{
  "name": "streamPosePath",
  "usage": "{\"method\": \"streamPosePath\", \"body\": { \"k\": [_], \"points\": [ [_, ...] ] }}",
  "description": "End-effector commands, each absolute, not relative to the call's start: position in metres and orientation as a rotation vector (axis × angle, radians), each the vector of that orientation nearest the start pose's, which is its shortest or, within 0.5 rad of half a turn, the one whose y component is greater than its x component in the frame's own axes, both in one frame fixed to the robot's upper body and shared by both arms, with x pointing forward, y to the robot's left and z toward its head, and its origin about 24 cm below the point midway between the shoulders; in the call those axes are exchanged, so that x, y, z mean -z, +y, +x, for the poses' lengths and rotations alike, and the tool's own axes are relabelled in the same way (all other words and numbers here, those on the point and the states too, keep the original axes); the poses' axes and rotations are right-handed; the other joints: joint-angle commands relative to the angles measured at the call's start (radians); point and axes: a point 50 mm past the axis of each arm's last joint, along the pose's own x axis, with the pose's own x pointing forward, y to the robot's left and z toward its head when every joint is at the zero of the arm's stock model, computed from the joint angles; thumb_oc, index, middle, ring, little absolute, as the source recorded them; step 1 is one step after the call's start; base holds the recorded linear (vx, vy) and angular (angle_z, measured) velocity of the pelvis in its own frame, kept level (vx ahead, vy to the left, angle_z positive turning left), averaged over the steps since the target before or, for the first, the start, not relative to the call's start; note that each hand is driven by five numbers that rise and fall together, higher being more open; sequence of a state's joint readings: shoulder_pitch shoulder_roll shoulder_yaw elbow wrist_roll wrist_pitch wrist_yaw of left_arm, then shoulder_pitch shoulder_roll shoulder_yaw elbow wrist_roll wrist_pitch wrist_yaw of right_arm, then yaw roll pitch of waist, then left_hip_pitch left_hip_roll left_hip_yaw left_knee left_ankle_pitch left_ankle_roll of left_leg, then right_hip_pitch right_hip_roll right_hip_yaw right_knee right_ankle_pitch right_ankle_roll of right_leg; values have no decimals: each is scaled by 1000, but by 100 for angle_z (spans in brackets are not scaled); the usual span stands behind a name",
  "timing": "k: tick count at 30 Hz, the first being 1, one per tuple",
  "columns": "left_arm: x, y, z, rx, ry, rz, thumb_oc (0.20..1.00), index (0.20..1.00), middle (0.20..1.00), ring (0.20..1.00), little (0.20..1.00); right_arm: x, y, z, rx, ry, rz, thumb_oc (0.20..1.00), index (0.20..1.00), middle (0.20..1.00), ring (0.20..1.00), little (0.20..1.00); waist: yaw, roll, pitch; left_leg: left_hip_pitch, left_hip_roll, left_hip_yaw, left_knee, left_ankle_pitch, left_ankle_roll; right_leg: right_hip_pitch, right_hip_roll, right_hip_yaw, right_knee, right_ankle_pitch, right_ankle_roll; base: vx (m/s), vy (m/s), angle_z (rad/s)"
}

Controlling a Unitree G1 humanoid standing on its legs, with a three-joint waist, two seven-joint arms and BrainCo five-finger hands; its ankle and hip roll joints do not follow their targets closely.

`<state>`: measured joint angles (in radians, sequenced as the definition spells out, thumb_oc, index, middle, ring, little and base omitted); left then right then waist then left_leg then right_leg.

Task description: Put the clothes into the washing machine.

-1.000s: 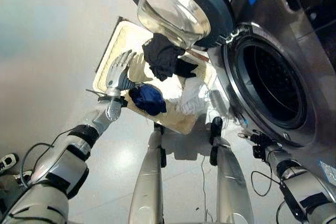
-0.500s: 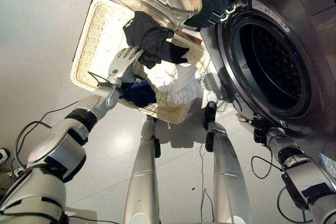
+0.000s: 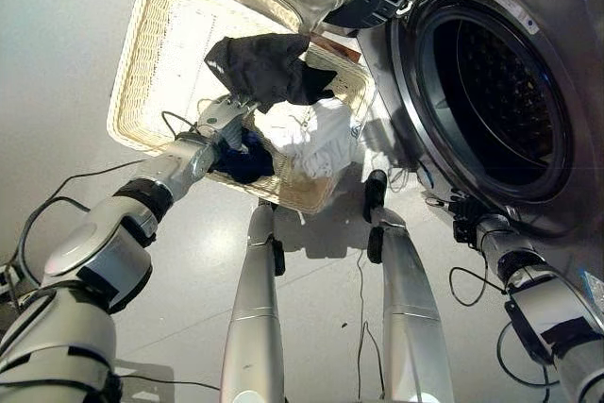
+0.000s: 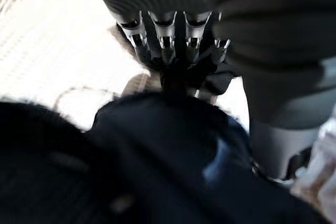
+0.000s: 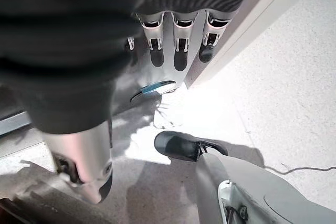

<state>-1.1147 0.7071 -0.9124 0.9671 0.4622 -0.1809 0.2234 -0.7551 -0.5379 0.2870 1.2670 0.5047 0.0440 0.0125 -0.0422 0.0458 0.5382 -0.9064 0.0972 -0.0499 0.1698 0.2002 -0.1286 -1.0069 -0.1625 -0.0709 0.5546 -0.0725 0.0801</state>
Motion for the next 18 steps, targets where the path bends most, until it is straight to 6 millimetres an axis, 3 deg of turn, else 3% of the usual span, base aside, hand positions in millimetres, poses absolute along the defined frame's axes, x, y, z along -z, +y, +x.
{"method": "streamPosePath", "body": {
  "k": [1,4,8,10,18],
  "points": [
    [-189,220,405,73,-205,1628,1000,1000,1000,1000,1000,-29,-309,331,295,519,-163,1000,1000,1000,1000,1000,14,-52,-18,-21,-51,37,169,-137,43,52,54,2,-215,186,46,0,0,0],
    [-189,221,404,64,-226,1632,1000,1000,1000,1000,1000,-29,-308,332,293,519,-160,1000,1000,1000,1000,1000,17,-52,-18,-20,-54,34,166,-137,44,53,56,-2,-217,188,46,0,0,0],
    [-204,228,398,-145,-445,1628,1000,1000,1000,1000,1000,-26,-309,329,294,515,-152,1000,1000,1000,1000,1000,26,-52,-18,-15,-57,28,162,-138,43,59,52,-9,-220,188,48,0,0,0],
    [-206,230,396,-167,-483,1623,1000,1000,1000,1000,1000,-25,-309,328,295,514,-147,1000,1000,1000,1000,1000,29,-52,-18,-15,-57,26,163,-139,42,61,50,-13,-221,186,47,0,-17,1],
    [-188,233,387,-116,-518,1542,1000,1000,1000,1000,1000,-21,-309,325,311,515,-128,1000,1000,1000,1000,1000,47,-45,-18,-12,-68,20,159,-141,46,62,50,-25,-217,182,43,3,-17,1]
  ]
}}
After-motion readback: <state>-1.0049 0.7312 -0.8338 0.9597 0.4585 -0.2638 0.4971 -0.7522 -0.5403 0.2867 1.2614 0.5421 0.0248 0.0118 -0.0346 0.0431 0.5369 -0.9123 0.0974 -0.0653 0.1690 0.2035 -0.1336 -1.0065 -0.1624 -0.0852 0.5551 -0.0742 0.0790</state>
